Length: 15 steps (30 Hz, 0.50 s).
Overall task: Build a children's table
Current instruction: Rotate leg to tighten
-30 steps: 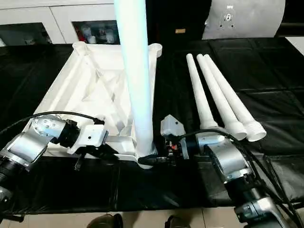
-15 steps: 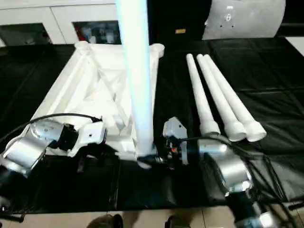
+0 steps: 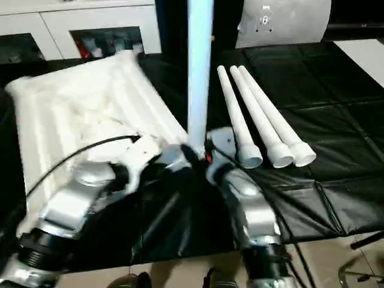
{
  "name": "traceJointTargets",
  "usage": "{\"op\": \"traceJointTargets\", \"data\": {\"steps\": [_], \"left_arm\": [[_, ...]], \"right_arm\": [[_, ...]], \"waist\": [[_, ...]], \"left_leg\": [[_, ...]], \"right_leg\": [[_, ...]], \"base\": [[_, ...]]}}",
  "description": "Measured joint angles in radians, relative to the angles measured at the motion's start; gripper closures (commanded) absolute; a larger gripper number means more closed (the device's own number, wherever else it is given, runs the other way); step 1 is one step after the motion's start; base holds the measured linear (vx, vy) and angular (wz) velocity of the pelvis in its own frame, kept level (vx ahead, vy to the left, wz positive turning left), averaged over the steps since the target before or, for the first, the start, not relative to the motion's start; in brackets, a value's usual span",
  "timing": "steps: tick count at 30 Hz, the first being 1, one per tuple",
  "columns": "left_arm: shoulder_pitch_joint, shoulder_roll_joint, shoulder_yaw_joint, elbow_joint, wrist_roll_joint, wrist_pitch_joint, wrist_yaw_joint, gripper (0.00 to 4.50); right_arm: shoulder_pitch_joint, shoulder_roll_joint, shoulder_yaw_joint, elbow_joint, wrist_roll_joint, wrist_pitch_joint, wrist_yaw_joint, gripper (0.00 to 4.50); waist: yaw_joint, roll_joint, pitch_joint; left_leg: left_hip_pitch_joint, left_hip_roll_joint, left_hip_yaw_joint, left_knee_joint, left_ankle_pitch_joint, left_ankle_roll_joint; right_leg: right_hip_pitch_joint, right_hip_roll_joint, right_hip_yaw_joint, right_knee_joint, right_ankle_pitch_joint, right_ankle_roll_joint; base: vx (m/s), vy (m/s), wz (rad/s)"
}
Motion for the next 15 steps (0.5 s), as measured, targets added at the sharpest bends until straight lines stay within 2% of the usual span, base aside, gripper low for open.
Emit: {"op": "traceJointTargets", "data": {"steps": [2, 4, 6, 8, 11, 15], "left_arm": [[0.0, -0.014, -0.007, -0.021, 0.008, 0.035, 0.023, 4.5], [0.001, -0.014, -0.015, -0.04, 0.018, 0.052, 0.023, 4.5], [0.001, -0.008, -0.019, -0.045, 0.018, 0.051, 0.018, 4.5], [0.001, 0.013, -0.031, -0.052, 0.015, 0.038, 0.0, 4.5], [0.0, 0.055, -0.04, -0.051, -0.005, -0.003, -0.034, 4.5], [-0.006, 0.113, -0.039, -0.019, -0.031, -0.09, -0.106, 4.5]], "right_arm": [[-0.002, 0.017, -0.003, 0.001, -0.011, -0.005, -0.026, 1.73], [0.005, 0.023, -0.004, -0.01, -0.018, -0.009, -0.03, 1.03], [0.01, 0.029, -0.004, -0.021, -0.013, -0.01, -0.029, 1.03], [0.023, 0.031, -0.004, -0.036, -0.007, -0.016, -0.021, 0.81], [0.03, -0.002, -0.004, -0.039, 0.027, -0.027, 0.046, 0.53], [0.052, -0.095, 0.006, -0.048, 0.061, -0.043, 0.178, 0.14]], "waist": [[0.0, 0.0, 0.0], [0.0, 0.0, 0.0], [-0.001, 0.001, 0.0], [0.0, 0.003, 0.0], [-0.002, 0.006, 0.002], [0.006, 0.012, 0.005]], "left_leg": [[-0.001, 0.0, 0.0, 0.0, 0.0, 0.0], [-0.001, 0.0, 0.0, -0.001, 0.0, 0.0], [-0.001, 0.0, 0.0, -0.002, 0.0, 0.0], [-0.001, 0.0, -0.001, -0.004, -0.001, -0.001], [-0.002, 0.002, -0.001, -0.005, -0.002, -0.003], [-0.003, 0.002, -0.002, -0.005, -0.002, -0.003]], "right_leg": [[0.0, 0.0, 0.0, 0.0, 0.001, 0.0], [0.0, 0.0, -0.001, 0.001, 0.001, 0.0], [0.0, 0.0, -0.001, 0.001, 0.005, -0.005], [0.0, 0.0, -0.002, 0.001, 0.005, -0.005], [-0.001, 0.002, -0.003, 0.001, 0.005, -0.005], [-0.002, 0.002, -0.004, 0.001, 0.004, -0.005]], "base": [[0.0, 0.0, 0.0], [0.0, 0.0, 0.0], [0.0, 0.0, 0.0], [0.0, 0.0, 0.0], [0.0, 0.0, 0.0], [0.0, 0.0, 0.0]]}}
